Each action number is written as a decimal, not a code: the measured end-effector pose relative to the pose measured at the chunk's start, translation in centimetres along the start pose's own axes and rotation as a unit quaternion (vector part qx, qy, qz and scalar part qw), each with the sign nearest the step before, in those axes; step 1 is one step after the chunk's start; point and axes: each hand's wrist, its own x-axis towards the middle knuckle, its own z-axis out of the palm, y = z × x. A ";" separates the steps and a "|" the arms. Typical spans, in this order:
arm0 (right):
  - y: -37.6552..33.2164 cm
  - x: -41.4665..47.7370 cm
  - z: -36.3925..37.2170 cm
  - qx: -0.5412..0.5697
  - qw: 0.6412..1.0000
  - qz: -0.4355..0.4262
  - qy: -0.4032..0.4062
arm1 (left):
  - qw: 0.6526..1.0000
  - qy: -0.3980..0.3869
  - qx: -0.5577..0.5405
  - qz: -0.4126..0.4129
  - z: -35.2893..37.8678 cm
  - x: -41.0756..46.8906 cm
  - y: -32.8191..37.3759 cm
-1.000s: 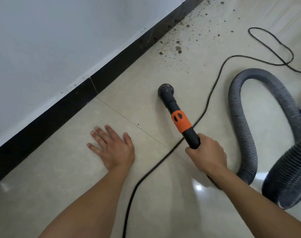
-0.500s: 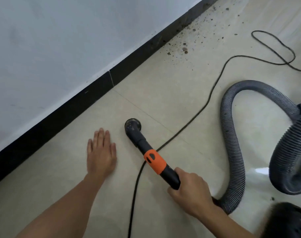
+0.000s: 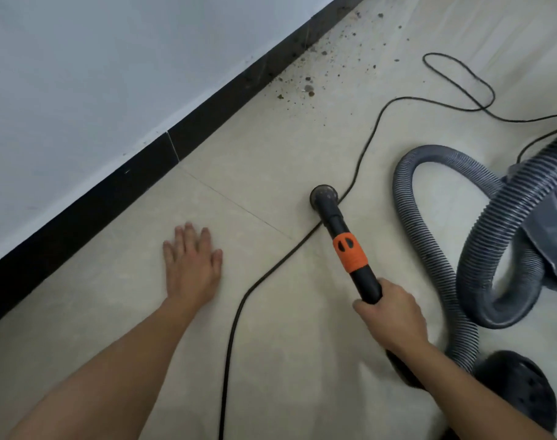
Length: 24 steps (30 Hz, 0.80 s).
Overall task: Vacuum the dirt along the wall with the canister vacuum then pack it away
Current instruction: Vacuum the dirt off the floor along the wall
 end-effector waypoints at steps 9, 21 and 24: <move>-4.0 6.6 1.6 -0.013 0.998 -0.054 -0.016 | 0.993 0.003 -0.039 -0.116 0.7 11.8 9.9; -12.8 21.3 -2.3 0.039 0.998 0.020 -0.035 | 0.986 -0.041 -0.013 -0.162 0.2 15.7 11.4; -13.8 22.9 -2.8 0.033 0.998 0.016 -0.045 | 0.984 -0.054 -0.005 -0.172 0.2 15.9 11.5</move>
